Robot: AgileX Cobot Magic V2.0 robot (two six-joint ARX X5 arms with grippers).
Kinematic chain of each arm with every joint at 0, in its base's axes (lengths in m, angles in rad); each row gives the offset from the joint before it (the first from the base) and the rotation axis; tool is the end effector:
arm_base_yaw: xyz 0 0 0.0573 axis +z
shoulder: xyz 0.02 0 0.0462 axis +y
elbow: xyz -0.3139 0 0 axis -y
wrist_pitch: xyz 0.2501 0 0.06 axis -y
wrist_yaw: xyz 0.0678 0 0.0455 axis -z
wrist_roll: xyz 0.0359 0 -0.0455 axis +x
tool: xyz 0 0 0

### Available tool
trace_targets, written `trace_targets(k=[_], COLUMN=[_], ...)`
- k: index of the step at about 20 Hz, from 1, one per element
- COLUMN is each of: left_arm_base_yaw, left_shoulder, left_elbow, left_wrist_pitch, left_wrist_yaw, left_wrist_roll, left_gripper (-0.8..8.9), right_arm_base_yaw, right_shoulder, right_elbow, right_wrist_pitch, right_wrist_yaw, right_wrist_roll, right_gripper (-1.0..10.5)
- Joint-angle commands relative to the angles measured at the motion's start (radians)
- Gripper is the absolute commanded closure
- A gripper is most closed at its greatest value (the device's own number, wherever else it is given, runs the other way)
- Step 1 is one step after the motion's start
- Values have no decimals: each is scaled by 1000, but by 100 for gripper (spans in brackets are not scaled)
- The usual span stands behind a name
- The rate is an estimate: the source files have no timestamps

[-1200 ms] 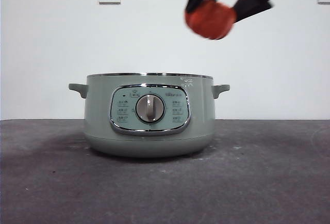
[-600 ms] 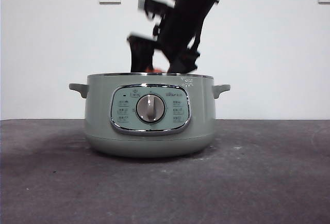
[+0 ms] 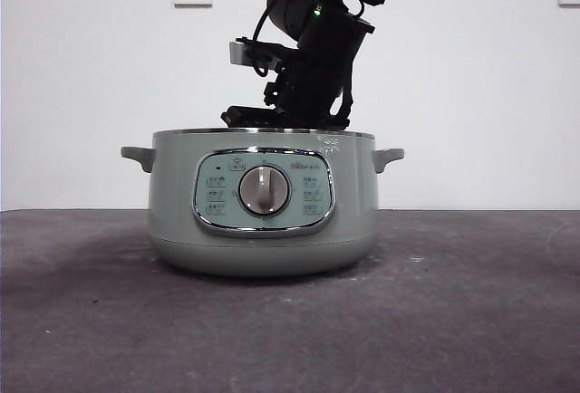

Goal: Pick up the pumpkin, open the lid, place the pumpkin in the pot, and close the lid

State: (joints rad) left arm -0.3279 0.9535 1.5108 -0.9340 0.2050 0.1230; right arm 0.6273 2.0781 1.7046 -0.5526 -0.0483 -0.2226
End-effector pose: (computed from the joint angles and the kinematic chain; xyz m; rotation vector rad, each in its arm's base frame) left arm 0.1061 -0.0438 0.5048 0.1420 0.3476 -0.5494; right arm 0.3953 0.2887 0.2596 -0.4687 0.8344 0.7275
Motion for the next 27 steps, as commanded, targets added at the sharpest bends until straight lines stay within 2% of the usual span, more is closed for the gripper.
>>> trace_targets(k=[1, 6, 9, 12, 14, 16, 19, 21, 24, 27], left_arm_base_yaw=[2, 2, 2, 2, 1, -7, -31, -51, -73, -102], left_shoulder=[-12, -10, -7, 33, 91, 153, 244, 312, 382, 451], left_elbow=[18, 18, 18, 18, 18, 18, 18, 18, 18, 18], left_wrist_pitch=[42, 43, 50, 93, 108, 146, 216, 265, 315, 365], left_wrist_yaw=[9, 9, 9, 16, 63, 64, 65, 65, 65, 64], left_wrist_roll=[9, 9, 10, 10, 10, 13, 13, 14, 25, 32], left_gripper=[822, 822, 822, 822, 822, 822, 822, 822, 822, 822], right_arm_base_yaw=[4, 4, 1, -21, -42, -46, -45, -44, -43, -43], right_shoulder=[10, -6, -93, -269, -402, -511, -646, -716, -768, -808], right_elbow=[-7, 34, 53, 53, 53, 53, 53, 53, 53, 53], right_wrist_pitch=[-13, -3, -13, -78, -132, -179, -266, -328, -386, -438], right_wrist_yaw=[-1, 0, 8, 142, 167, 179, 160, 97, 45, 43], right_wrist_roll=[-6, -2, 23, 145, 182, 184, 184, 188, 196, 198], right_gripper=[362, 343, 348, 349, 349, 349, 350, 350, 351, 351])
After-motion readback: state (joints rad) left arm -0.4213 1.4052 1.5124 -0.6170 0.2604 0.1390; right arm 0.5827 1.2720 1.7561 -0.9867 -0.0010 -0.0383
